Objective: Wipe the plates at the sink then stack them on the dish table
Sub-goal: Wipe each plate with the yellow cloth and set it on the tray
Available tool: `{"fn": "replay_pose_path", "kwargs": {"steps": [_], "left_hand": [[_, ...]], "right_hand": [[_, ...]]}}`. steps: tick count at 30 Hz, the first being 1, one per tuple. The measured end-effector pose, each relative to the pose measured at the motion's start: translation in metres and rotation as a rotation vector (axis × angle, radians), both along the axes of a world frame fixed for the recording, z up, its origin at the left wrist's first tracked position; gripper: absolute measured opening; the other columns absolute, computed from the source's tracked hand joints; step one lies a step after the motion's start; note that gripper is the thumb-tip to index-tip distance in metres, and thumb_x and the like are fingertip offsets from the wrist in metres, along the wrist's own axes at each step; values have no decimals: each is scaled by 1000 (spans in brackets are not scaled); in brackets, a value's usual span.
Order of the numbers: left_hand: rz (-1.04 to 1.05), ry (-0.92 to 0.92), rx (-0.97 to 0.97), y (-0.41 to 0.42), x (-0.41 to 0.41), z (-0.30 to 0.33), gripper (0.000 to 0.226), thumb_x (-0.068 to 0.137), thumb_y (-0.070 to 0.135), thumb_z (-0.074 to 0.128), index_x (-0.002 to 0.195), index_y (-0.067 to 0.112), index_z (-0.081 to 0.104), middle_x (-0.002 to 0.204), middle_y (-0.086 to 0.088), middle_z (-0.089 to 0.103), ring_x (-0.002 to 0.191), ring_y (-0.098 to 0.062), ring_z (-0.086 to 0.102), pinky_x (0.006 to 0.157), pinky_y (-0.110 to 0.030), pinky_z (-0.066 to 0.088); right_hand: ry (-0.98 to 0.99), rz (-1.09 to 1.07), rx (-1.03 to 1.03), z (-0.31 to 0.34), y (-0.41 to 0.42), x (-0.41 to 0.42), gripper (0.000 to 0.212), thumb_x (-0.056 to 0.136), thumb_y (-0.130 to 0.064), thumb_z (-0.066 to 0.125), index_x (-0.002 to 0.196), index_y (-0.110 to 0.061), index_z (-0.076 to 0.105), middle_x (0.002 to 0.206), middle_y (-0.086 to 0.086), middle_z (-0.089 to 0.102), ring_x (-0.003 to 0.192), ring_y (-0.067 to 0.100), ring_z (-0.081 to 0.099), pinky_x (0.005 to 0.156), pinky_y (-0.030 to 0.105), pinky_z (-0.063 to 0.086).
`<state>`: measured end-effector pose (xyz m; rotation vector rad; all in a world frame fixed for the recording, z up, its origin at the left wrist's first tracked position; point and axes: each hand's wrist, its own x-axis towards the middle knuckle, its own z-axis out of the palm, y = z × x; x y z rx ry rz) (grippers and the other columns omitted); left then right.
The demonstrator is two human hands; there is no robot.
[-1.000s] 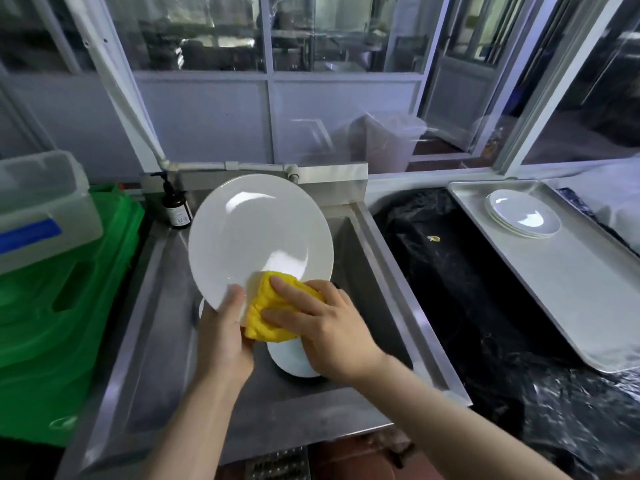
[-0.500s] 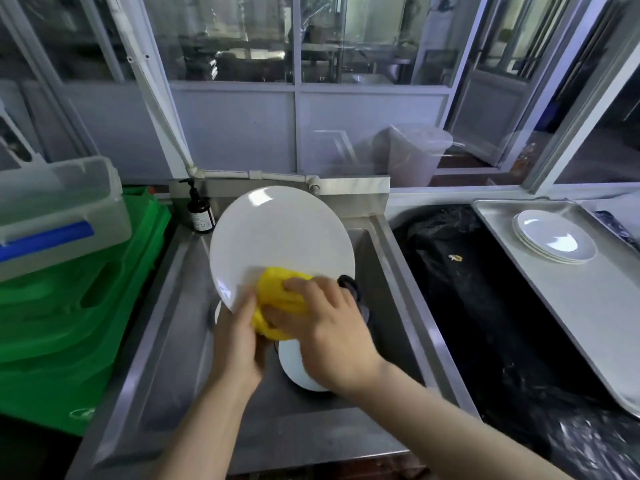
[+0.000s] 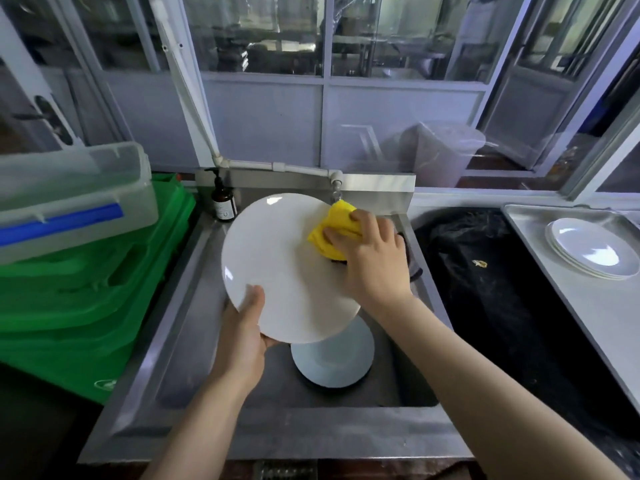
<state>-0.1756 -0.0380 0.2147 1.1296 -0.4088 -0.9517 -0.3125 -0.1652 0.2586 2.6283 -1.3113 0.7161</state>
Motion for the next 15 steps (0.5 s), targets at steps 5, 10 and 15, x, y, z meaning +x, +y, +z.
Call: {"fn": "replay_pose_path", "kwargs": {"steps": [5, 10, 15], "left_hand": [[-3, 12, -2, -5, 7, 3, 34, 98, 41, 42, 118, 23, 62, 110, -3, 73, 99, -18, 69, 62, -35, 57], [-7, 51, 12, -4, 14, 3, 50, 74, 54, 55, 113, 24, 65, 101, -3, 75, 91, -18, 71, 54, -32, 55], [-33, -88, -46, -2, 22, 7, 25, 84, 37, 60, 107, 38, 69, 108, 2, 73, 96, -14, 70, 60, -30, 57]], "right_hand": [[-18, 328, -76, -11, 53, 16, 34, 78, -29, 61, 110, -36, 70, 121, 8, 61, 98, 37, 58, 74, 41, 46], [36, 495, -61, -8, 65, 23, 37, 82, -27, 48, 110, -38, 70, 121, 6, 62, 98, 34, 59, 74, 39, 49], [-9, 364, -26, -4, 33, 24, 36, 81, -31, 70, 115, -40, 67, 126, 8, 59, 102, 39, 57, 75, 45, 47]]}}
